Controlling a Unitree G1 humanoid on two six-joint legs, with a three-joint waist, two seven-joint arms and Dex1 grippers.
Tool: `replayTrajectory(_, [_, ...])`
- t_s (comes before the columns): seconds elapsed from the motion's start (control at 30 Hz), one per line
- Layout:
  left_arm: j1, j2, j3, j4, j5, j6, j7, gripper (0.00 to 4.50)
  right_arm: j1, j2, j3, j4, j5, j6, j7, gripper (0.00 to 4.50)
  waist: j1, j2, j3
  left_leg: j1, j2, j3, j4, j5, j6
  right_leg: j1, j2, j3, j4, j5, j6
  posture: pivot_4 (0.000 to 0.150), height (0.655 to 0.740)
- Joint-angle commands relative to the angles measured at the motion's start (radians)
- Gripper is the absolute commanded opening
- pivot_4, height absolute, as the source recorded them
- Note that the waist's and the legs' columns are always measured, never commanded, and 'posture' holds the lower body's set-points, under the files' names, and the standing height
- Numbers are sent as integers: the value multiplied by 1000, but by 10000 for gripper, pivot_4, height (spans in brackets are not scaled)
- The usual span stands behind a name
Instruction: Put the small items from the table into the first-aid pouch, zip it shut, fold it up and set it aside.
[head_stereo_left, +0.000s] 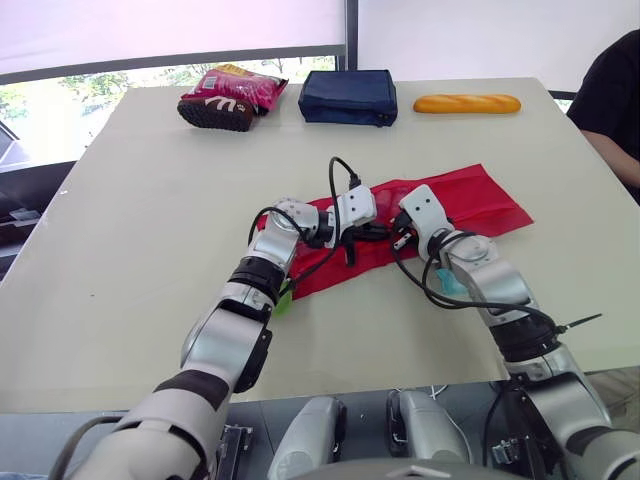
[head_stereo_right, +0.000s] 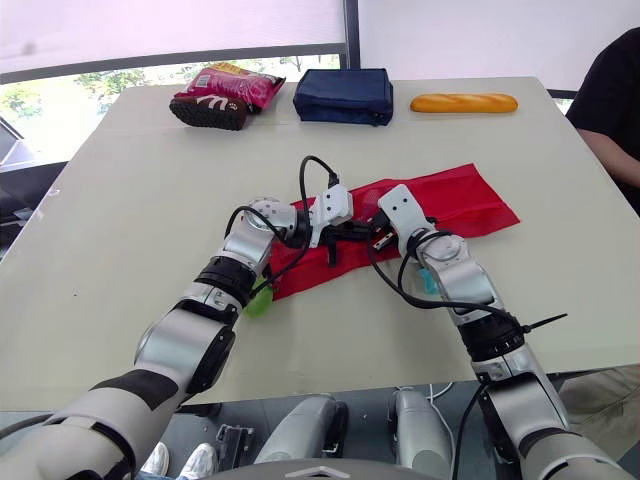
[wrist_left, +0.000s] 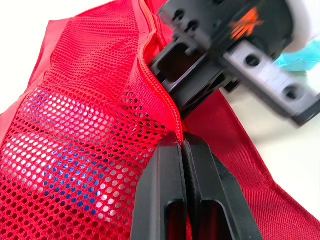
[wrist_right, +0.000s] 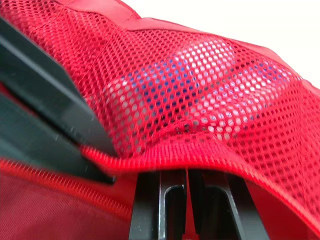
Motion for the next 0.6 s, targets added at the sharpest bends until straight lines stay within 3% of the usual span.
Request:
replayTrajectory(0.03, [-13, 0, 3, -18, -6, -20, 5, 0, -12, -10, -16, -32, -16, -35, 7, 1657, 0, 0, 0, 0, 0, 0, 0, 0, 0, 0, 0, 0, 0, 0, 0, 1500, 7395])
replayTrajectory(0.27, [-29, 16, 9, 20, 6, -45, 37, 0, 71, -76, -32, -228, 12, -5, 82, 1657, 1, 0, 0, 0, 0, 0, 0, 0, 0, 0, 0, 0, 0, 0, 0, 1500, 7395])
replayTrajectory(0.4, [-35, 30, 13, 43, 10, -53, 38, 0, 194, -135, -93, -450, 104, 8, 164, 1657, 2, 0, 0, 0, 0, 0, 0, 0, 0, 0, 0, 0, 0, 0, 0, 1500, 7395])
replayTrajectory(0.6, [-34, 61, 9, 78, 31, -94, 61, 0, 422, -157, -369, -712, 322, 29, 201, 1657, 5, 0, 0, 0, 0, 0, 0, 0, 0, 1, 0, -1, 0, 0, 0, 1500, 7395])
